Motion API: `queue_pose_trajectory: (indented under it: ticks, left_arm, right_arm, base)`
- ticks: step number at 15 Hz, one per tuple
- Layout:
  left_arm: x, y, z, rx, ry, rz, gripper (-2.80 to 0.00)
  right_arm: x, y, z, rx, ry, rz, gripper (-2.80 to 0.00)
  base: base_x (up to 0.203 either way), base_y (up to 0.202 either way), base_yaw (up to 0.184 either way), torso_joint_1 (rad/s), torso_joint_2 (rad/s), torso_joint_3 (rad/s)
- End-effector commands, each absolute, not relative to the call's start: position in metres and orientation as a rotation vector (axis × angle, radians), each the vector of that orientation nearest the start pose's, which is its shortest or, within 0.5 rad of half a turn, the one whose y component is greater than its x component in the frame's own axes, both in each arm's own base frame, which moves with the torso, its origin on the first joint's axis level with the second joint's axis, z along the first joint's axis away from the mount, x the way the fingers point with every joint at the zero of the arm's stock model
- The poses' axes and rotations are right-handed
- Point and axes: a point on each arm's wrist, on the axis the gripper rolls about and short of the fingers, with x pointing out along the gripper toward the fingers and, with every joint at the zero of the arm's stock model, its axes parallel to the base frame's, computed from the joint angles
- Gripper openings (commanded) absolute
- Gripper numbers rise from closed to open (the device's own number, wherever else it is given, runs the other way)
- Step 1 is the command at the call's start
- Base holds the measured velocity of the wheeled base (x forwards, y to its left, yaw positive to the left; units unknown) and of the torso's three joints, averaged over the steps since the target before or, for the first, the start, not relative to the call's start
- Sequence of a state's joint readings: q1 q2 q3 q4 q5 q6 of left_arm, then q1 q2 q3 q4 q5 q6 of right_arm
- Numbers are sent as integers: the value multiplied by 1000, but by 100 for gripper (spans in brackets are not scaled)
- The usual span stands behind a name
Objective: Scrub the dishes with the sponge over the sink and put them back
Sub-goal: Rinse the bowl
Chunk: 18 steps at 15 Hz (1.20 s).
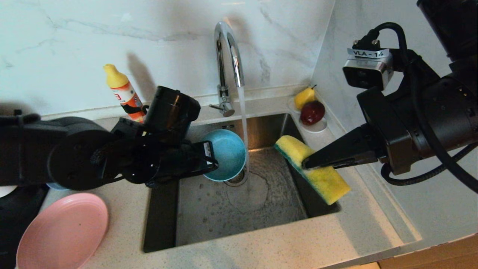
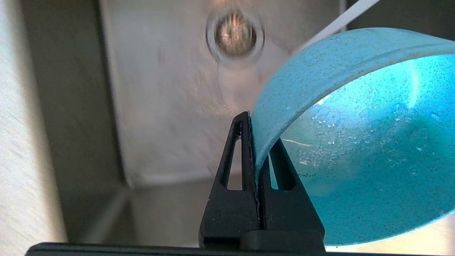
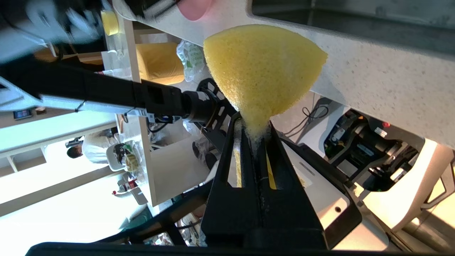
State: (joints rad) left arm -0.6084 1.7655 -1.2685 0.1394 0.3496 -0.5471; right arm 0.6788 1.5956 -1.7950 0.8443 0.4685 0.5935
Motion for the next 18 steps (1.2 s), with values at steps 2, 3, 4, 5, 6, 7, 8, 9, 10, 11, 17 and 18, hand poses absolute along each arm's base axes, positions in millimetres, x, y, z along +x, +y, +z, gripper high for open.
queue_pose_trajectory:
  ticks: [2, 3, 4, 5, 6, 7, 8, 9, 10, 11, 17, 18]
  left_arm:
    - [305, -198, 201, -272, 746, -36, -280]
    - [311, -201, 200, -293, 767, -26, -280]
    - [317, -205, 198, -312, 781, -14, -280]
    - [323, -208, 196, -332, 787, -3, -280]
    - [329, -209, 195, -353, 785, 9, -280]
    - [334, -210, 194, -367, 782, 18, -280]
    - [337, -210, 195, -379, 777, 24, -280]
    - [340, -210, 195, -387, 772, 27, -280]
    - [343, -211, 195, -398, 767, 31, -280]
    - [345, -211, 196, -407, 762, 34, -280]
    - [364, -213, 190, -452, 746, 59, -280]
    - [367, -215, 190, -455, 742, 58, -280]
  right_arm:
    - [181, 153, 347, 448, 984, 848, -280]
    - [182, 150, 347, 452, 982, 838, -280]
    - [182, 148, 346, 437, 976, 842, -280]
    - [182, 148, 345, 433, 979, 841, -280]
    - [181, 146, 344, 433, 978, 837, -280]
    - [181, 145, 344, 435, 981, 835, -280]
    - [182, 145, 343, 434, 986, 834, -280]
    - [182, 145, 342, 435, 988, 831, -280]
    - [182, 145, 342, 435, 988, 830, -280]
    - [182, 145, 342, 436, 989, 828, -280]
    - [183, 145, 339, 433, 996, 825, -280]
    - [184, 146, 339, 433, 997, 825, -280]
  base:
    - [0, 0, 0, 0, 0, 0]
    - [0, 0, 0, 0, 0, 0]
    - [0, 0, 0, 0, 0, 0]
    - [0, 0, 0, 0, 0, 0]
    - [0, 0, 0, 0, 0, 0]
    - [0, 0, 0, 0, 0, 0]
    - [0, 0, 0, 0, 0, 0]
    - [0, 0, 0, 0, 0, 0]
    - [0, 0, 0, 0, 0, 0]
    - [0, 0, 0, 0, 0, 0]
    - [0, 0, 0, 0, 0, 0]
    - [0, 0, 0, 0, 0, 0]
